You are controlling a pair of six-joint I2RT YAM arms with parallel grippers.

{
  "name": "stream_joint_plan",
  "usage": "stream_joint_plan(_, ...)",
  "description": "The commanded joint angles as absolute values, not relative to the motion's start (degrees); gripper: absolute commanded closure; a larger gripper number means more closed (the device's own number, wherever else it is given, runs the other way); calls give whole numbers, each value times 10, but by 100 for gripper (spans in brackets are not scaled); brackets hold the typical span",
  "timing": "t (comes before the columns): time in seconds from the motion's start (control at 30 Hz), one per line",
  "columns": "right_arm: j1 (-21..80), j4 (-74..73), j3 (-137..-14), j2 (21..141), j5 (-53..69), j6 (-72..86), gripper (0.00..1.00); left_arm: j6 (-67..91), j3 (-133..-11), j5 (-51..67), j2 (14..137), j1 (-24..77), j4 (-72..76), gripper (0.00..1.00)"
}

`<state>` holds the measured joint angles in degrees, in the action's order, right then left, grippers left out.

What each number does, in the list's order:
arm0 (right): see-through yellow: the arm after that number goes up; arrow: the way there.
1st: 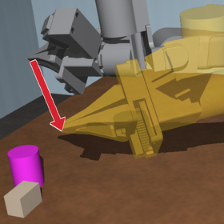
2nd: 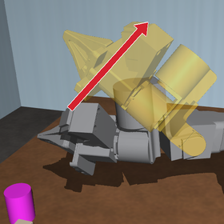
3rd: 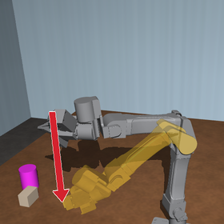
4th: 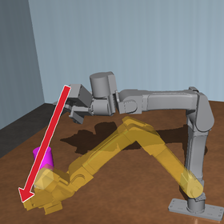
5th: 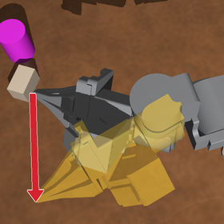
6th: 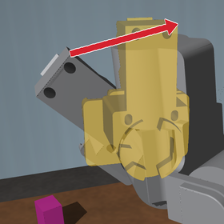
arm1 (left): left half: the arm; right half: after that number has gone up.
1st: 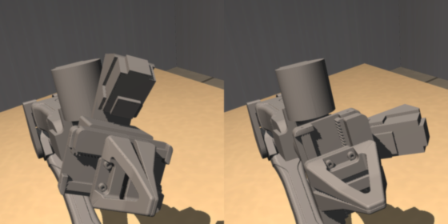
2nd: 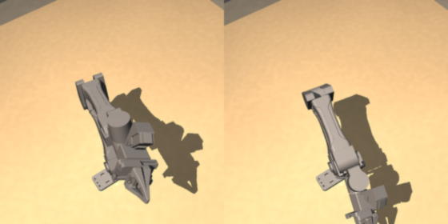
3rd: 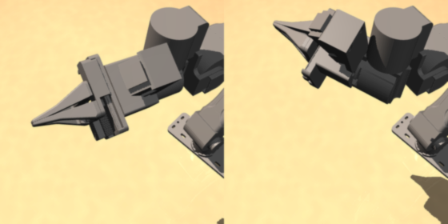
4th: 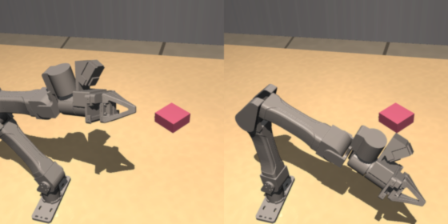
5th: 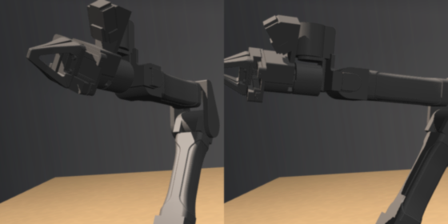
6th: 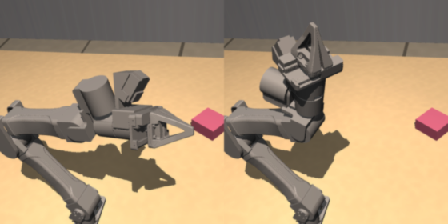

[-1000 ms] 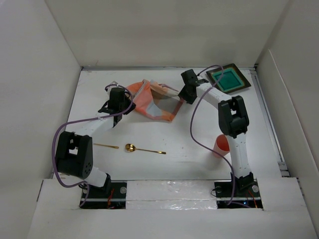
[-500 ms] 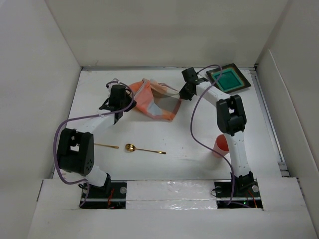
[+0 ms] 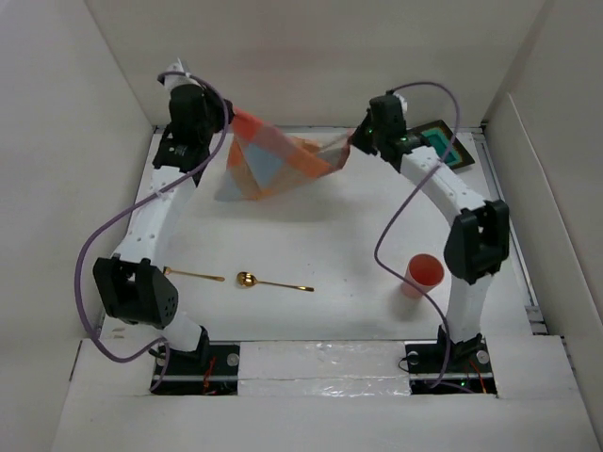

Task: Set the dinner table for one person

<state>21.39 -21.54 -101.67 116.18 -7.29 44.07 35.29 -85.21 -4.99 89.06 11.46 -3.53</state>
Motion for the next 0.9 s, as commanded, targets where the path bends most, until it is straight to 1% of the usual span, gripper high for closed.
stream_joint_plan(0.0, 194, -197, -1080, 993, -69, 358, 100, 310, -992, -83, 834, 107, -68, 100)
stream_joint_plan(0.03, 194, -197, -1080, 992, -69, 358, 100, 310, -992, -83, 834, 107, -69, 100)
stream_joint_plan(0.17, 183, -240, -1112, 875, -55, 324, 100, 303, -1040, -86, 787, 107, -81, 100)
stream_joint_plan(0.23, 183, -275, -1141, 847, -47, 309, 100, 308, -1047, -85, 768, 107, -79, 100)
stream_joint_plan(0.37, 169, -330, -1187, 822, -29, 301, 100, 313, -1042, -82, 724, 107, -77, 100)
stream_joint_plan(0.47, 147, -344, -1182, 824, -4, 301, 100, 326, -1012, -70, 716, 107, -73, 100)
stream_joint_plan(0.5, 140, -345, -1178, 828, 23, 302, 100, 330, -992, -66, 720, 107, -74, 100)
stream_joint_plan(0.57, 121, -339, -1159, 843, 38, 302, 100, 337, -967, -59, 729, 107, -70, 100)
stream_joint_plan(0.6, 116, -331, -1155, 851, 45, 302, 100, 342, -935, -57, 732, 107, -63, 100)
stream_joint_plan(0.7, 99, -325, -1163, 902, 69, 302, 100, 345, -917, -51, 773, 102, -62, 100)
stream_joint_plan(0.8, 99, -323, -1201, 975, 90, 304, 100, 347, -947, -29, 835, 84, -58, 100)
stream_joint_plan(0.83, 99, -326, -1242, 996, 91, 305, 100, 351, -963, -3, 852, 75, -57, 100)
stream_joint_plan(0.87, 99, -342, -1298, 1061, 89, 305, 100, 367, -1024, 27, 906, 51, -61, 100)
